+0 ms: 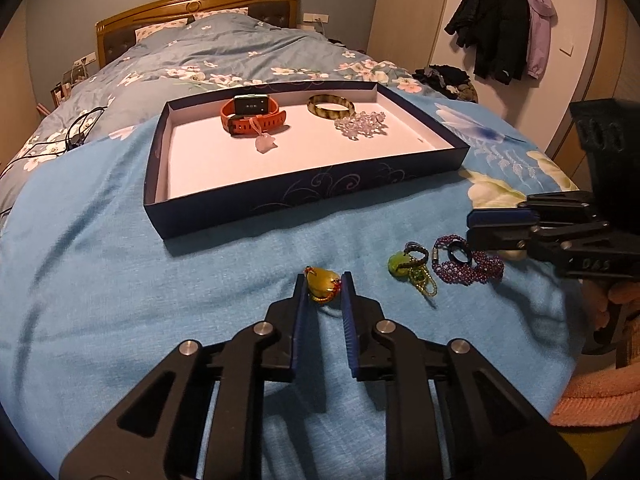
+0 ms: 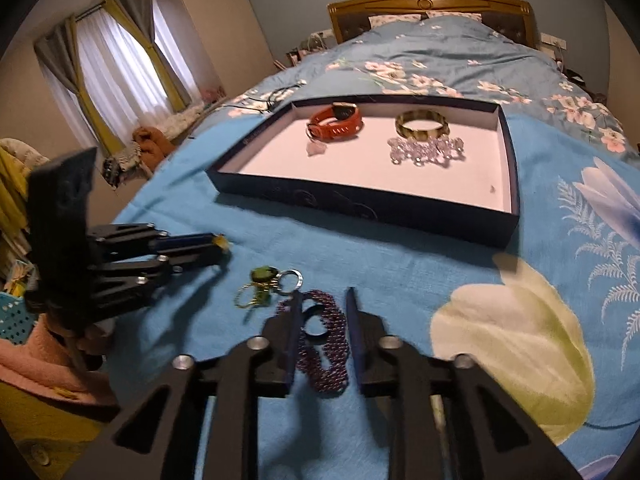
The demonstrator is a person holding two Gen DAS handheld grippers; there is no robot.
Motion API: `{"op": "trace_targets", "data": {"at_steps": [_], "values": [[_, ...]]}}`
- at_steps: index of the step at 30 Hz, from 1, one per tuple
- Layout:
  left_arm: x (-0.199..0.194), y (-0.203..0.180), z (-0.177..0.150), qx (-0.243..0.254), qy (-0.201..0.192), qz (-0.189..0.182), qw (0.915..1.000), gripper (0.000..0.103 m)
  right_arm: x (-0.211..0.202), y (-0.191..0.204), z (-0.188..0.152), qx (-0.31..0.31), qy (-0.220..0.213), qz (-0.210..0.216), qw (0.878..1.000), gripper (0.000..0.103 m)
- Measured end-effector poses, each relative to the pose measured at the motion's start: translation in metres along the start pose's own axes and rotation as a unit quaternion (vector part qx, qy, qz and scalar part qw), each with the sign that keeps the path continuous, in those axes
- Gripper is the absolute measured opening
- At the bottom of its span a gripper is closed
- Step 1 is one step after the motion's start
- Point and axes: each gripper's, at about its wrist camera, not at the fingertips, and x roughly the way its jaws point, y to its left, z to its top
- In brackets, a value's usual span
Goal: Organize jewelry
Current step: 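Lift the purple bracelet with the right tool while the left tool grasps the yellow pendant, then carry the yellow pendant with the left tool toward the box while the right tool carries the purple bracelet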
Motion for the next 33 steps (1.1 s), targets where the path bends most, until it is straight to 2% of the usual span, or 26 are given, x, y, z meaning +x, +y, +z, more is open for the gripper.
{"op": "trace_targets", "data": {"at_steps": [2,5,7,19,33], "values": [[0.0,0.0,0.0,-0.001,0.0,0.0,1.0,0.017,0.005,-0.001,0.0,-0.004,0.006,-0.005,1.0,0.02],[-0.001,0.001,0.0,-0.002,-0.001,-0.001,1.0,0.017,0.011,-0.002,0.0,-0.006,0.016,-0.005,1.0,0.005],[-0.001,0.001,0.0,-0.002,-0.001,-0.001,1.0,0.017,0.011,-0.002,0.0,-0.007,0.014,-0.003,1.0,0.002],[-0.019,0.001,0.006,-0.004,-0.027,-0.01,0.9996,0.017,-0.029,0.01,0.009,-0.007,-0.04,0.034,0.999,0.001],[-0.033,0.003,0.036,0.003,-0.068,-0.006,0.9977,0.017,-0.051,0.011,0.042,-0.022,-0.097,0.025,0.995,0.001]]}}
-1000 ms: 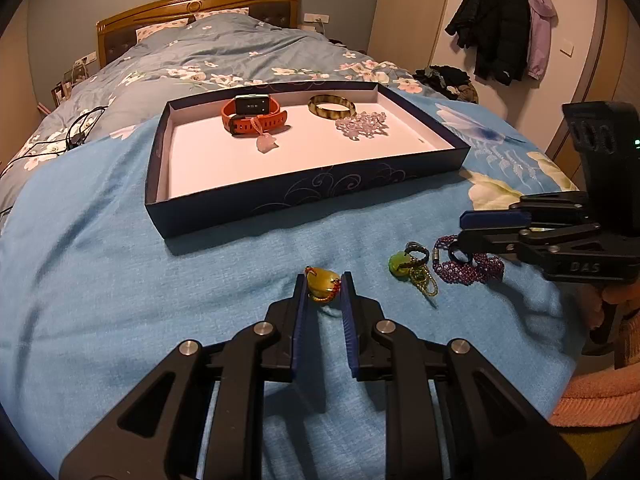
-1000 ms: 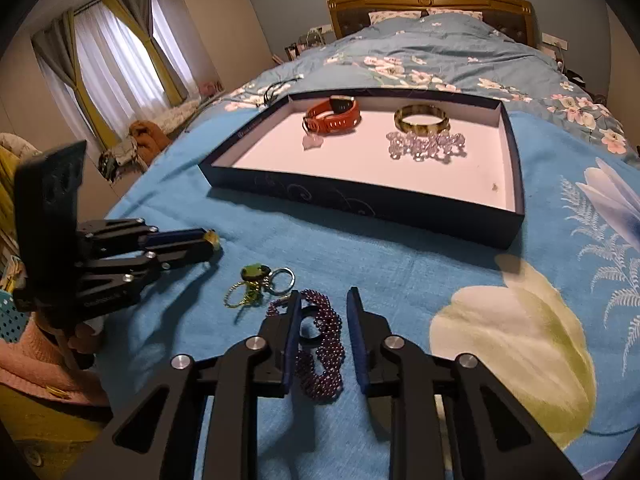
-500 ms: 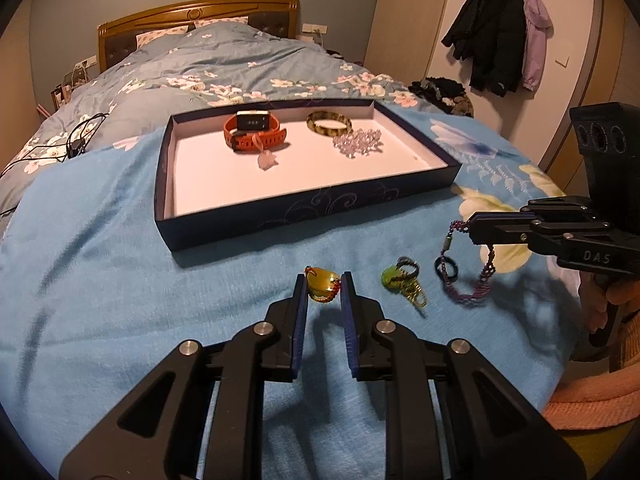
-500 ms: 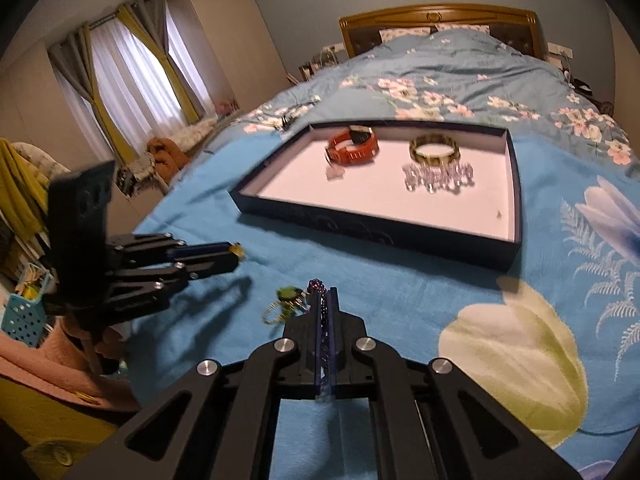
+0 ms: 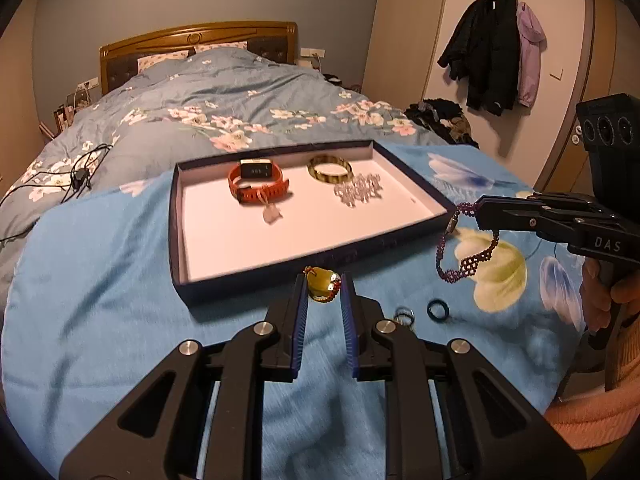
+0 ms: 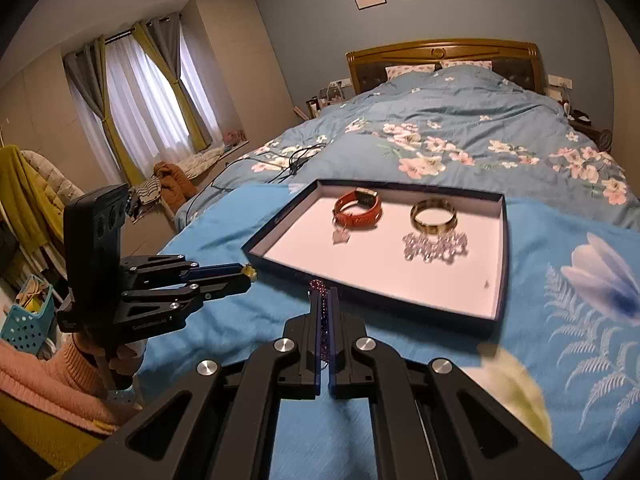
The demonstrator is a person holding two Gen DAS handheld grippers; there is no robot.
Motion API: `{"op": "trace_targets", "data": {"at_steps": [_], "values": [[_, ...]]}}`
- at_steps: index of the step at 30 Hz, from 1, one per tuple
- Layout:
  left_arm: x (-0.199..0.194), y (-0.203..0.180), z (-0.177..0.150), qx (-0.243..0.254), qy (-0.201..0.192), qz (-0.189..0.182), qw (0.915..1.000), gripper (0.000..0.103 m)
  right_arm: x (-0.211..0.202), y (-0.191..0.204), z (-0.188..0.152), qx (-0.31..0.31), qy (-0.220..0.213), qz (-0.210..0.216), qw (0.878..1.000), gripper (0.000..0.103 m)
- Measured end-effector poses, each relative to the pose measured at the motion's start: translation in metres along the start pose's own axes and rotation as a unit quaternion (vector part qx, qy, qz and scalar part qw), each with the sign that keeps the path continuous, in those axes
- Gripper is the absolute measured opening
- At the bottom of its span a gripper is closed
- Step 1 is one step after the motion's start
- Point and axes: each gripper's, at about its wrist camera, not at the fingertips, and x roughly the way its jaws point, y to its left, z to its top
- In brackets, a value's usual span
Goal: Organize jewelry
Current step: 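Carry the yellow pendant with the left tool toward the box while the right tool carries the purple bracelet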
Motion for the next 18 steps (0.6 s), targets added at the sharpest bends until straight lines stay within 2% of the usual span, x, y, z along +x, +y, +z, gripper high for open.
{"op": "trace_targets", "data": {"at_steps": [10,18], "values": [[0.013,0.01,0.03,0.0,-0.015,0.014,0.9998,0.017,0.015,-0.021,0.03,0.005,-0.021,-0.02,1.0,0.001],[0.039,0.02,0.045,-0.006,-0.003,0.027,0.9996,0.017,0.041,-0.041,0.047,0.01,-0.013,-0.037,0.999,0.001]]}}
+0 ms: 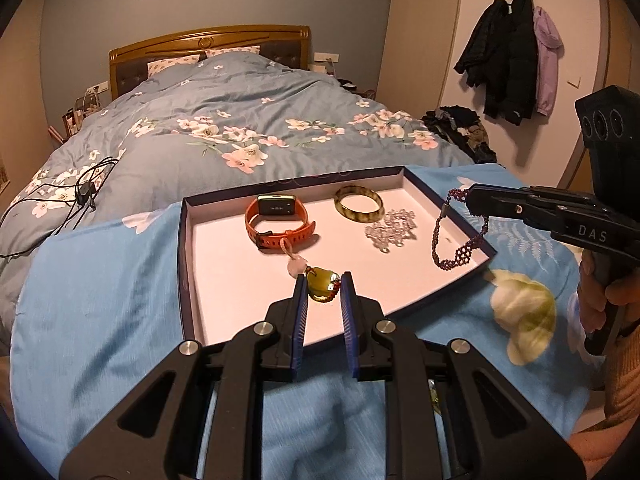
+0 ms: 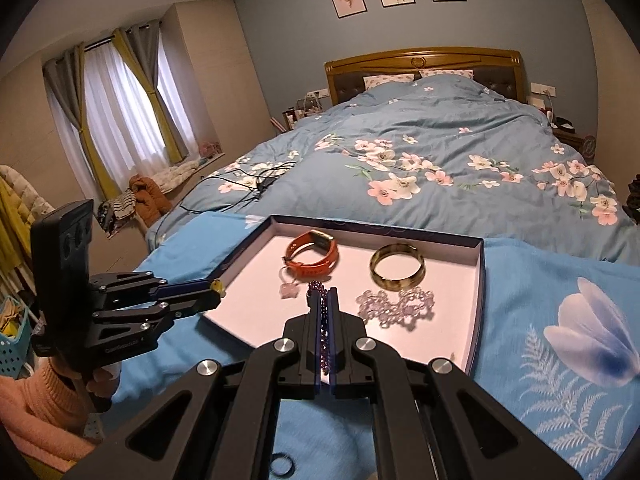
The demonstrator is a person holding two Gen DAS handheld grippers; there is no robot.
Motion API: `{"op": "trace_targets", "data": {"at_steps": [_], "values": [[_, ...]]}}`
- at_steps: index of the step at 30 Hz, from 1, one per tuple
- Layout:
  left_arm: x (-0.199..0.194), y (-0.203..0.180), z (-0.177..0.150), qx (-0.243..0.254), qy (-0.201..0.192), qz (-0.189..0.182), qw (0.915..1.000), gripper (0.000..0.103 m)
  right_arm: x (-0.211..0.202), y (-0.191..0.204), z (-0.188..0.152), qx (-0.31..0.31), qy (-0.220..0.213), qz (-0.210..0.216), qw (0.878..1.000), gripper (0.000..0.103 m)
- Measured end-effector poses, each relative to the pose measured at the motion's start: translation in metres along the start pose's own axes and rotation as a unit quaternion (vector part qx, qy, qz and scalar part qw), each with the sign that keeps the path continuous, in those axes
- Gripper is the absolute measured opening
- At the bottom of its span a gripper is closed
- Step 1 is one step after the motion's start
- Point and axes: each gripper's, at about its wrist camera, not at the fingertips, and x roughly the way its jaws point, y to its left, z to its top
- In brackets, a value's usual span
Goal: Organize jewelry
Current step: 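Carry the yellow pendant with the left tool toward the box while the right tool carries the purple bracelet, then open the left tool over the box while the right tool releases the purple bracelet inside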
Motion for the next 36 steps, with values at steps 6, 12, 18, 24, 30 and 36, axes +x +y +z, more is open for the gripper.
{"op": "trace_targets", "data": {"at_steps": [6,12,18,24,30,36], "values": [[0.022,0.007,0.007,-0.005,0.016,0.006,0.9998,0.017,0.02,-0.011,0.002,0.013,0.016,-0.001,1.0,0.001],[0.04,0.012,0.009,-0.01,0.033,0.012,0.9993,0.017,0.035,-0.018,0.004,0.023,0.031,0.005,0.999,0.001],[0.058,0.016,0.012,-0.016,0.05,0.016,0.9985,0.017,0.047,-0.024,0.006,0.033,0.042,0.012,0.998,0.001],[0.078,0.02,0.012,-0.025,0.072,0.022,0.9969,0.017,0.059,-0.033,0.008,0.041,0.053,0.0,0.998,0.001],[0.09,0.025,0.01,-0.03,0.088,0.027,0.9953,0.017,0.071,-0.044,0.009,0.053,0.064,-0.017,0.996,0.001],[0.09,0.025,0.011,-0.033,0.086,0.034,0.9952,0.019,0.075,-0.05,0.007,0.058,0.066,-0.034,0.996,0.007]]}}
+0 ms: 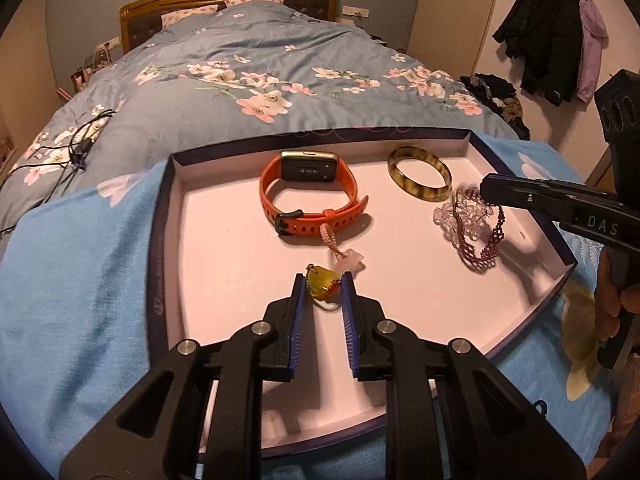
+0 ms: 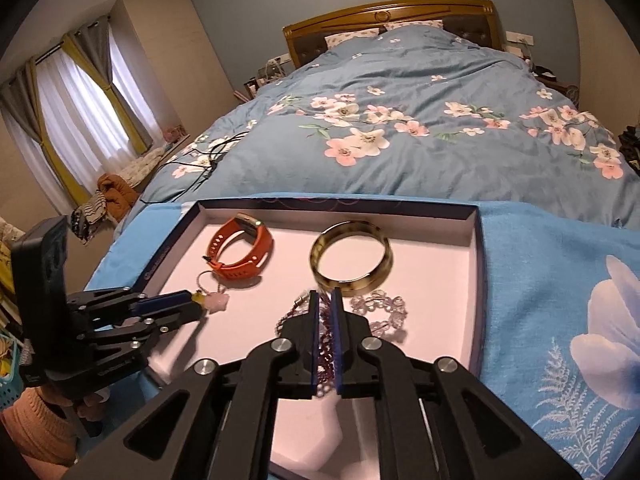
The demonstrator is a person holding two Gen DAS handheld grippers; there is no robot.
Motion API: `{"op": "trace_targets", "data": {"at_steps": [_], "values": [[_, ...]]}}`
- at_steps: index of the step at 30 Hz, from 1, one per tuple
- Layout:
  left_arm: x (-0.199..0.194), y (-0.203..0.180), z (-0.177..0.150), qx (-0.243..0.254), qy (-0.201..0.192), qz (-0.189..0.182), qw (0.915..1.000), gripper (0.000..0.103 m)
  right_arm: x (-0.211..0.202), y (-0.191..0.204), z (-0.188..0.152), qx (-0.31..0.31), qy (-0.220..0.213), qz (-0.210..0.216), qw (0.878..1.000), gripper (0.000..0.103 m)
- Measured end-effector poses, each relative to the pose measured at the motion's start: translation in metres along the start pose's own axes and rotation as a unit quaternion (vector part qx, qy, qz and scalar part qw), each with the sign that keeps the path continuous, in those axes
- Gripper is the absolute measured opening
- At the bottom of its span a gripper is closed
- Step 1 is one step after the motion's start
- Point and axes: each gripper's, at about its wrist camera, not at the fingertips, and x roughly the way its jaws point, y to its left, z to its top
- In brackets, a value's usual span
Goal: Organize jewelry
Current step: 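Open the left tool over the box while the right tool releases the purple bracelet inside, then grasp the green keychain charm with the right tool while the left tool reaches the green bead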
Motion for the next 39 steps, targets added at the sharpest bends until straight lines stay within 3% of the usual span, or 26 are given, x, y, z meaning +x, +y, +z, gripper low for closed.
{"op": "trace_targets", "data": {"at_steps": [10,17,21,30,39], "values": [[-0.039,0.0,-0.001,0.003,-0.048,0.01,0.9988,0.032,-0.021,0.004,-0.006,-0.006,-0.024,-0.008,1.0,0.016],[-0.084,-0.011,-0.024,0.029,-0.079,-0.014,0.9963,0.035,-0.053,0.023,-0.029,-0.035,-0.032,0.032,0.998,0.019],[-0.099,-0.02,-0.042,0.044,-0.081,-0.038,0.995,0.035,-0.065,0.039,-0.05,-0.058,-0.017,0.057,0.997,0.019],[-0.099,-0.028,-0.075,0.041,-0.063,-0.046,0.9961,0.035,-0.07,0.077,-0.107,-0.091,0.042,0.112,0.989,0.022],[-0.094,-0.027,-0.089,0.031,-0.052,-0.055,0.9966,0.035,-0.057,0.103,-0.132,-0.095,0.06,0.101,0.989,0.026]]}}
